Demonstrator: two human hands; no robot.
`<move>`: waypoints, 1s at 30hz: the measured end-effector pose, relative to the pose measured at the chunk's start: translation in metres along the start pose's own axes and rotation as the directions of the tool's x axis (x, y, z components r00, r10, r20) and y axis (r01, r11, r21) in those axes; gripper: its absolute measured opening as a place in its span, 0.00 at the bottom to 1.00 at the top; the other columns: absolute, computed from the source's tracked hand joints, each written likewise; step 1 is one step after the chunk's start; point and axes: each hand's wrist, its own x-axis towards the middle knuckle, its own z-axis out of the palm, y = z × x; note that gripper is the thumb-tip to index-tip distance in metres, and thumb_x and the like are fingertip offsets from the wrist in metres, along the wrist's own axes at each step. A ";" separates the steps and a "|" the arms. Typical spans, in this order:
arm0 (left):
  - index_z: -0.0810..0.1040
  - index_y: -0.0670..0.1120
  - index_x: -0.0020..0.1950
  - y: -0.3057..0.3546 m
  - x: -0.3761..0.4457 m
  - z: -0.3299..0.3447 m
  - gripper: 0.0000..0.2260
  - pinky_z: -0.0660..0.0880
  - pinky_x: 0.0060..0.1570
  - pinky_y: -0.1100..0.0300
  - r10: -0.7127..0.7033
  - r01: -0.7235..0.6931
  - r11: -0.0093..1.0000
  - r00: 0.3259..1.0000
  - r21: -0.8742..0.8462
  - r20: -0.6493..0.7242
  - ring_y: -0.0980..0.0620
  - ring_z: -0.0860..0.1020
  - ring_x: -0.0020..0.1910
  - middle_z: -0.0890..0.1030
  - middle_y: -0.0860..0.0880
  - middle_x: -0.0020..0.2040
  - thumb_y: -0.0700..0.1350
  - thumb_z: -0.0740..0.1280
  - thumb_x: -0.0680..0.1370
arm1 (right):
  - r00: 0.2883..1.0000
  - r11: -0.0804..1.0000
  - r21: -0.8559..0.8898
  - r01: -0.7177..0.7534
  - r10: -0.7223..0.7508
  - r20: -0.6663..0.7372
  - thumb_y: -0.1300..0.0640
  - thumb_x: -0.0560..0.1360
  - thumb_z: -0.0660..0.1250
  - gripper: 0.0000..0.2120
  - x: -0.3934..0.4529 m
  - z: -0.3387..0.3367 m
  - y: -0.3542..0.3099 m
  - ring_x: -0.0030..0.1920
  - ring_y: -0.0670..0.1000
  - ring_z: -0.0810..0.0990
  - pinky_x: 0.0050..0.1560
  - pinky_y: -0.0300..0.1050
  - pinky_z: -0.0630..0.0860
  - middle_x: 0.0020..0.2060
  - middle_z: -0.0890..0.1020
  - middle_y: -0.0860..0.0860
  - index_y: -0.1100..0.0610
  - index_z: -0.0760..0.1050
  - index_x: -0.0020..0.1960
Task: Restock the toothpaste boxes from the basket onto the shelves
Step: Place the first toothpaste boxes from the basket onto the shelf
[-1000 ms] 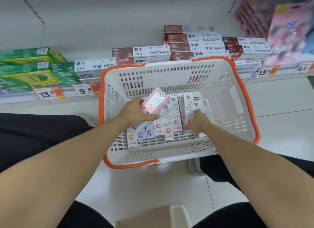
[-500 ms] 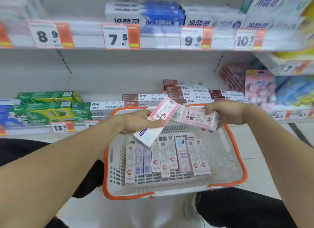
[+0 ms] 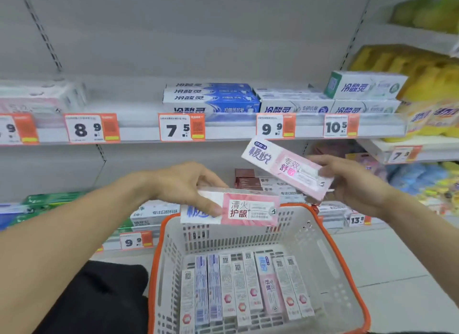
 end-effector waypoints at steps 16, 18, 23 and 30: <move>0.75 0.48 0.60 -0.028 -0.076 -0.021 0.24 0.76 0.36 0.63 -0.094 -0.120 0.936 0.821 -0.331 -0.564 0.57 0.80 0.32 0.85 0.53 0.36 0.43 0.80 0.67 | 0.926 0.972 0.224 -0.067 -0.023 0.377 0.58 0.59 0.75 0.35 0.011 0.067 0.032 0.55 0.58 0.82 0.50 0.48 0.82 0.65 0.78 0.64 0.60 0.77 0.67; 0.75 0.48 0.62 -0.038 -0.089 -0.023 0.25 0.81 0.45 0.57 -0.140 -0.194 0.879 0.767 -0.435 -0.626 0.49 0.85 0.41 0.87 0.47 0.42 0.45 0.79 0.67 | 0.907 0.982 0.180 -0.058 -0.024 0.420 0.57 0.58 0.77 0.37 0.015 0.087 0.028 0.56 0.58 0.81 0.50 0.47 0.81 0.65 0.78 0.64 0.60 0.77 0.67; 0.76 0.46 0.67 -0.061 -0.115 -0.022 0.24 0.78 0.54 0.55 -0.204 -0.282 0.774 0.737 -0.567 -0.644 0.49 0.84 0.50 0.85 0.46 0.53 0.50 0.72 0.72 | 0.884 0.993 0.117 -0.019 -0.039 0.466 0.59 0.59 0.72 0.35 0.024 0.144 0.005 0.57 0.60 0.79 0.52 0.52 0.78 0.64 0.78 0.64 0.58 0.77 0.67; 0.81 0.41 0.59 -0.075 -0.141 -0.040 0.14 0.79 0.44 0.61 -0.153 -0.359 0.761 0.710 -0.540 -0.687 0.51 0.83 0.45 0.86 0.42 0.52 0.50 0.65 0.81 | 0.908 0.989 -0.058 0.134 -0.099 0.407 0.49 0.57 0.85 0.41 0.027 0.228 -0.005 0.58 0.66 0.82 0.59 0.66 0.74 0.60 0.82 0.62 0.59 0.76 0.66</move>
